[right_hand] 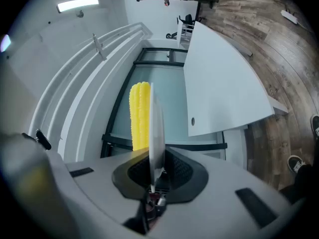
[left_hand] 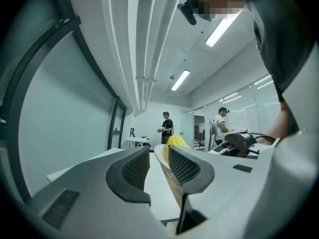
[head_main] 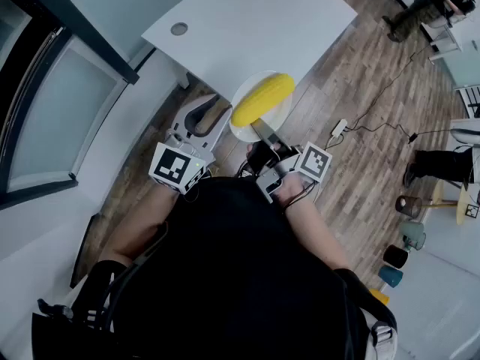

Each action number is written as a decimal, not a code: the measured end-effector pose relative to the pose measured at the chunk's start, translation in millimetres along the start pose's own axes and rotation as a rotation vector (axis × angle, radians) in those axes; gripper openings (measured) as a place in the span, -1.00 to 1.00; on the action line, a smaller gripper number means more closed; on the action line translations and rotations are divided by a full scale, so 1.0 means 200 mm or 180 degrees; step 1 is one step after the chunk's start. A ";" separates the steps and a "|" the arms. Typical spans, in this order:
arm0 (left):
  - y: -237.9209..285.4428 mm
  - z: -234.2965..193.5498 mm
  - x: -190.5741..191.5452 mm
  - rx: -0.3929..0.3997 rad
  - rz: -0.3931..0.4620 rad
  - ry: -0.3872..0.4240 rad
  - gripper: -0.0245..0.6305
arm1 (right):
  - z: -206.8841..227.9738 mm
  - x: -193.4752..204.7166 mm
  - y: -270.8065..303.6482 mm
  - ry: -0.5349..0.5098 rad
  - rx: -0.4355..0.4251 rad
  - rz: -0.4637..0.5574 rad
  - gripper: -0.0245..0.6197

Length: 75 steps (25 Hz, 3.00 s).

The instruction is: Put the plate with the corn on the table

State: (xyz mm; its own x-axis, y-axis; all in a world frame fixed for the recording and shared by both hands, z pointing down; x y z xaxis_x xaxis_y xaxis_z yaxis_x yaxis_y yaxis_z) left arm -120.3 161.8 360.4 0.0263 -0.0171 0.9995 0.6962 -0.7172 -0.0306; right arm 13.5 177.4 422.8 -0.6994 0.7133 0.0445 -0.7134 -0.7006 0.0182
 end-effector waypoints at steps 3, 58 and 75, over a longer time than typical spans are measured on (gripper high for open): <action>0.00 0.01 0.01 0.0060 0.0003 0.0039 -0.55 | 0.00 0.00 0.01 -0.0043 -0.0021 0.0024 -0.82; 1.04 -0.82 0.53 -0.0385 -0.1054 -0.0523 -0.55 | 0.99 -1.59 1.21 0.0807 0.0638 0.0214 -0.82; 1.15 -0.92 0.63 -0.0234 -0.1189 -0.0709 -0.55 | 0.88 -1.70 1.19 -0.1004 0.1694 0.0264 -0.35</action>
State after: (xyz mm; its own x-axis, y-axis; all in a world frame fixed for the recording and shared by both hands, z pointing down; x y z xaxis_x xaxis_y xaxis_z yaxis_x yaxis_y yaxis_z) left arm -88.4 -133.6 480.7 -0.0578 0.3976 0.9157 0.6348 -0.6933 0.3411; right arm 89.9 -234.7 588.6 -0.6469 0.6731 0.3584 -0.4808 -0.7248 0.4935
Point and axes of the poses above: the fingertips, and each gripper's own axes: y forward along the fingers, z to its right, x out of its underside, the point moved 4 cm from there along -y, backward along the fingers, and after that the axes turned 3 degrees about y, right-handed, at the moved point
